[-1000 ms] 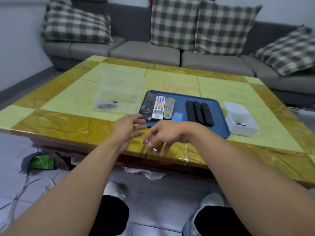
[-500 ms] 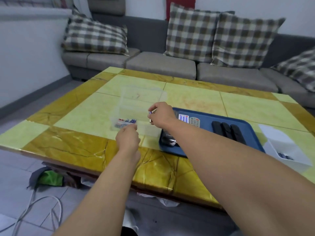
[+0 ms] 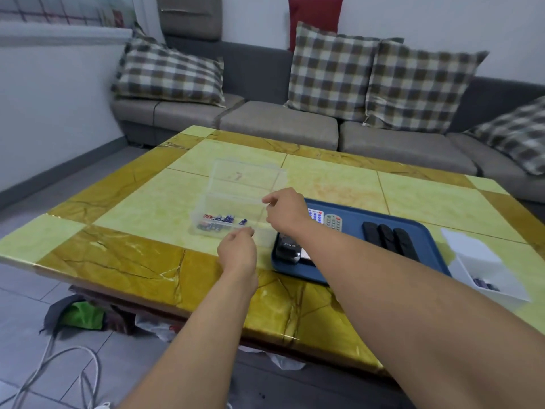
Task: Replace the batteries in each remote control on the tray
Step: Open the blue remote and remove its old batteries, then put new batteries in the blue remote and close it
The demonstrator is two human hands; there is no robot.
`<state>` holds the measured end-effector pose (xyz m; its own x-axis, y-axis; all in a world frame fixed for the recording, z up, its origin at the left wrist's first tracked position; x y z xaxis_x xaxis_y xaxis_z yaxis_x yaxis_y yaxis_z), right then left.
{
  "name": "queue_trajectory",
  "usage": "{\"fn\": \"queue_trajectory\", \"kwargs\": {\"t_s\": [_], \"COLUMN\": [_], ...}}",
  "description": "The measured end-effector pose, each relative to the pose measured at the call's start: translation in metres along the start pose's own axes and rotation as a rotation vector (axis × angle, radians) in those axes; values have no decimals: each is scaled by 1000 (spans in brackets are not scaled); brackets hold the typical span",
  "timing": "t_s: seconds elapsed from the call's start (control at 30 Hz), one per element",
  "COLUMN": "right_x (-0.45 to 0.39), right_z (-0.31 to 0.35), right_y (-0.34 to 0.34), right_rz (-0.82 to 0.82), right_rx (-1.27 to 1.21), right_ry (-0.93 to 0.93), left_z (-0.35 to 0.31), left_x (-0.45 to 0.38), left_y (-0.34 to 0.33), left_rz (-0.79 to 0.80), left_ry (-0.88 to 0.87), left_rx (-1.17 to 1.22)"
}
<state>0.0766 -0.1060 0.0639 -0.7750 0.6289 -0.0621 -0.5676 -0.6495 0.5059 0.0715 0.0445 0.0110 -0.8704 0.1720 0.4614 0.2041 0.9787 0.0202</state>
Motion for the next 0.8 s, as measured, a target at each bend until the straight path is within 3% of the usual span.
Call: {"fn": "queue_trajectory", "kwargs": {"t_s": [0.2, 0.37, 0.5, 0.63, 0.8], "right_x": [26, 56, 95, 129, 136], "right_z": [-14, -47, -101, -158, -200], "right_y": [69, 152, 235, 313, 340], "right_rz": [-134, -298, -469, -528, -342], "right_rx": [17, 39, 136, 374, 581], "right_ry": [77, 30, -121, -439, -607], "left_z": [-6, -7, 16, 31, 35], "left_x": [27, 64, 86, 90, 83], "left_y": [-32, -90, -129, -146, -149], "left_rz": [40, 149, 235, 196, 184], "left_ry": [-215, -581, -744, -760, -694], "left_rx": [-127, -573, -985, -1319, -1467]}}
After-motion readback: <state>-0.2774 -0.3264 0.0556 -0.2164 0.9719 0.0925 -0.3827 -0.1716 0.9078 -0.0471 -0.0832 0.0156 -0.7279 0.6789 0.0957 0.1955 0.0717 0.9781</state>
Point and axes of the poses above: each hand's wrist, its own x-axis away from the middle knuckle, its own y-axis out of the back of the hand, z = x × y, the point moved 6 cm from there along -x, towards the middle knuckle, and after that the axes turned 15 degrees about -x, right-handed, at the moved point
